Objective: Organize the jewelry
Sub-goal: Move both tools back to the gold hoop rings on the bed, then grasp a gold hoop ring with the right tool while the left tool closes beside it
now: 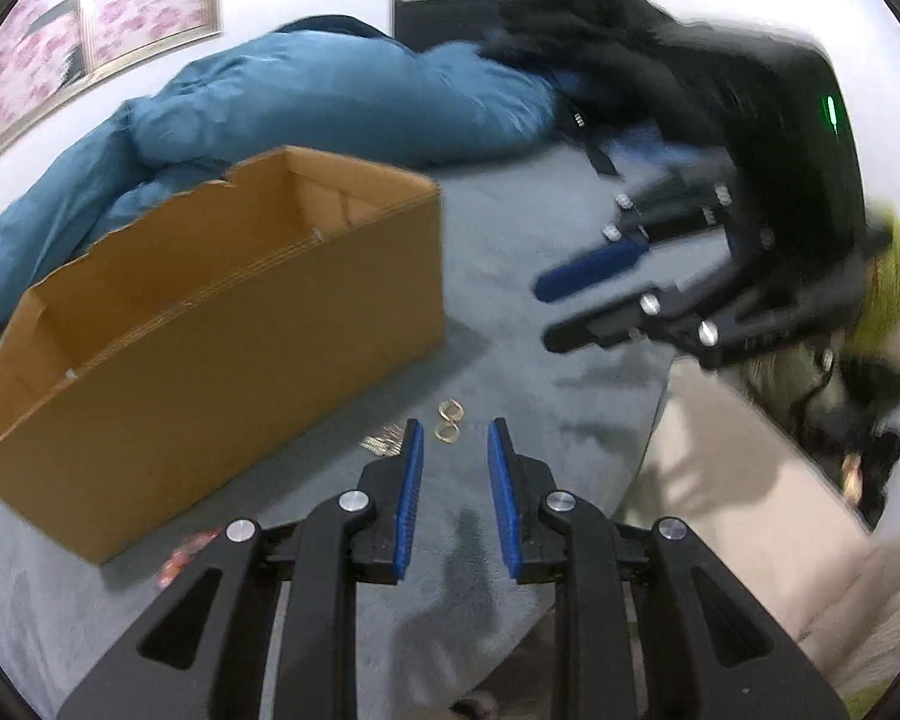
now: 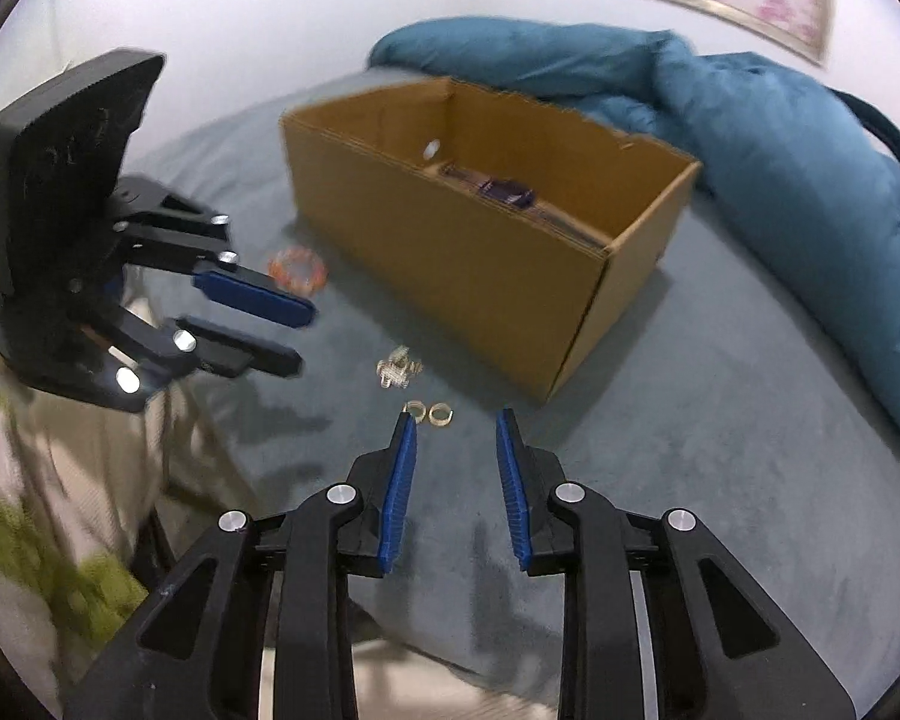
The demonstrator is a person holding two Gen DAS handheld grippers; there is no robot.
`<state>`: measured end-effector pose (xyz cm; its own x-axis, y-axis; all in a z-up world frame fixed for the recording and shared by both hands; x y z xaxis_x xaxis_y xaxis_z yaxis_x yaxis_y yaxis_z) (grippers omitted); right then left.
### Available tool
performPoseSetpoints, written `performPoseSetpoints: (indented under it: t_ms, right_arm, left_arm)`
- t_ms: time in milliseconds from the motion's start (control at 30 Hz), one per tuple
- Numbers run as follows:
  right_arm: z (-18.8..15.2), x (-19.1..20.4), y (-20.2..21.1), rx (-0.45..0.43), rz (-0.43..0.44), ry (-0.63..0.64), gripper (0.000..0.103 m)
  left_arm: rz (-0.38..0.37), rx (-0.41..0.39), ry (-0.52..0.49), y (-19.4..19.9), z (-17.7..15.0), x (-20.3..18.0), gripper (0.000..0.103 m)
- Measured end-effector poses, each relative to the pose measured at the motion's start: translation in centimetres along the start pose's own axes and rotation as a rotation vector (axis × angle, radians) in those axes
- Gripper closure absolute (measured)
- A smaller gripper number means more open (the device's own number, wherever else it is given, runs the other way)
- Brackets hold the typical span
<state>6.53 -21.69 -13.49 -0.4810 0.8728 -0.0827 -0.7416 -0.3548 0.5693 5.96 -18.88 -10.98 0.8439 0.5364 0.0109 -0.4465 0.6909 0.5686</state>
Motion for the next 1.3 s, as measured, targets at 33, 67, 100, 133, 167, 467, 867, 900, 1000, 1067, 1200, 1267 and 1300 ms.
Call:
performPoseSetpoints:
  t_ms: [33,67,100,133,167,467,867,900,1000,1067,1200,1267,1300]
  right_arm:
    - [-0.2,0.0,-0.6,0.015,0.018,0.024,0.08]
    - [-0.3,0.0,-1.0,0.022,0.028,0.035,0.081]
    - [-0.4,-0.2,-1.7,0.031,0.044,0.057,0.081]
    - [-0.4,-0.3,-2.2,0.037,0.058,0.072,0.082]
    - [-0.5,-0.4,-2.6,0.042,0.071,0.081,0.082]
    - [-1.4,0.1,-6.3,0.081,0.192,0.163,0.082]
    - [-2.4,0.7,-8.5,0.091,0.287,0.248,0.084]
    - [-2.4,0.8,-8.6,0.092,0.293,0.254,0.084]
    - [-2.4,1.3,-8.8,0.096,0.316,0.281,0.087]
    - [-2.4,1.4,-9.0,0.1,0.327,0.288,0.089]
    - [-2.7,1.6,-9.2,0.11,0.339,0.291,0.092]
    - [-2.7,1.5,-9.1,0.111,0.335,0.292,0.093]
    - [-2.7,1.5,-9.1,0.111,0.333,0.289,0.093]
  left_arm:
    - [-0.001,0.011,-0.018,-0.7,-0.4,-0.3,0.082]
    - [-0.006,0.025,-0.037,-1.7,-0.9,-0.5,0.082]
    - [-0.008,0.035,-0.046,-2.2,-1.3,-0.5,0.082]
    - [-0.01,0.045,-0.056,-2.8,-1.6,-0.6,0.082]
    - [-0.011,0.054,-0.07,-3.6,-1.9,-0.6,0.082]
    - [-0.017,0.093,-0.109,-6.5,-2.4,0.2,0.082]
    - [-0.027,0.109,-0.157,-7.5,-2.7,-0.7,0.082]
    - [-0.032,0.112,-0.163,-7.6,-2.8,-0.8,0.082]
    - [-0.05,0.117,-0.165,-7.8,-2.8,-0.7,0.083]
    - [-0.055,0.122,-0.163,-8.0,-2.8,-0.5,0.085]
    - [-0.053,0.126,-0.167,-8.2,-2.8,-0.3,0.089]
    - [-0.051,0.126,-0.163,-8.2,-2.8,-0.3,0.09]
    - [-0.049,0.126,-0.16,-8.2,-2.7,-0.3,0.091]
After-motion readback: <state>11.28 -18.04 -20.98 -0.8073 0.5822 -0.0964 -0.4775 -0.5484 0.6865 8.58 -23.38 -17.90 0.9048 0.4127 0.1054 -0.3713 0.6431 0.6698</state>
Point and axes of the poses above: each gripper's, at about its wrist camera, not at the fingertips, and y roughly against the way its jaws point, x to its left, z to its top, the point moved 6 cm from there along -y, roughly the way its jaws point, and after that the axes turned 14 degrees about -x, right-handed, at the moved point
